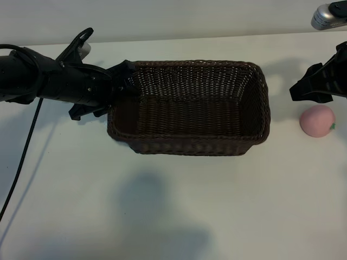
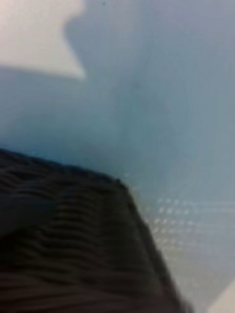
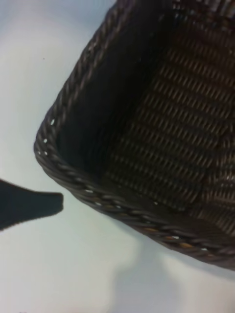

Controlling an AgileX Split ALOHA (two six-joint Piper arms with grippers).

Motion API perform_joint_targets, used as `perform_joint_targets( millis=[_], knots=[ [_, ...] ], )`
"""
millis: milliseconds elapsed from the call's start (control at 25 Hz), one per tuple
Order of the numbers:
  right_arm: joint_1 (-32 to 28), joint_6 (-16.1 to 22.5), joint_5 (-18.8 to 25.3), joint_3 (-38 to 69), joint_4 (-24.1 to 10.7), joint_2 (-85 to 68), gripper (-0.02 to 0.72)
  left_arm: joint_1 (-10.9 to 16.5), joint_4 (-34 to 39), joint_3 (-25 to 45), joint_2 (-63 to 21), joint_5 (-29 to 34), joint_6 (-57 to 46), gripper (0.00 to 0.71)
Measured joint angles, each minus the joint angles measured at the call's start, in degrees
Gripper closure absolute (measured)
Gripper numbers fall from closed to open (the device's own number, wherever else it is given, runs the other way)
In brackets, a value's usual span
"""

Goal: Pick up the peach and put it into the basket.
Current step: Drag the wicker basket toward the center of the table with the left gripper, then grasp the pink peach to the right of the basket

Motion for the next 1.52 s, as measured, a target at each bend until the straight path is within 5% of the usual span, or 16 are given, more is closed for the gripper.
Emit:
perform_joint_targets(
  millis=[240, 640, 1120, 1280, 1520],
  knots=[
    [0.00, 0.00, 0.06, 0.00, 0.00, 0.00, 0.191, 0.00, 0.85, -0.15, 0.00, 2.52, 0.05, 0.114],
    [0.00, 0.00, 0.28, 0.00, 0.00, 0.00, 0.193, 0.00, 9.26, -0.20, -6.49, 4.03, -0.19, 0.107],
    [0.00, 0.00, 1.10, 0.00, 0.00, 0.00, 0.193, 0.08, 28.27, -0.26, -18.33, 12.18, -10.16, 0.107],
    [0.00, 0.00, 1.20, 0.00, -0.05, 0.00, 0.193, 3.59, 38.11, -2.62, -22.06, 20.69, -12.66, 0.111],
    [0.00, 0.00, 1.27, 0.00, -0.05, 0.00, 0.193, 13.99, 48.90, -11.60, -24.02, 38.25, -11.25, 0.114]
  ],
)
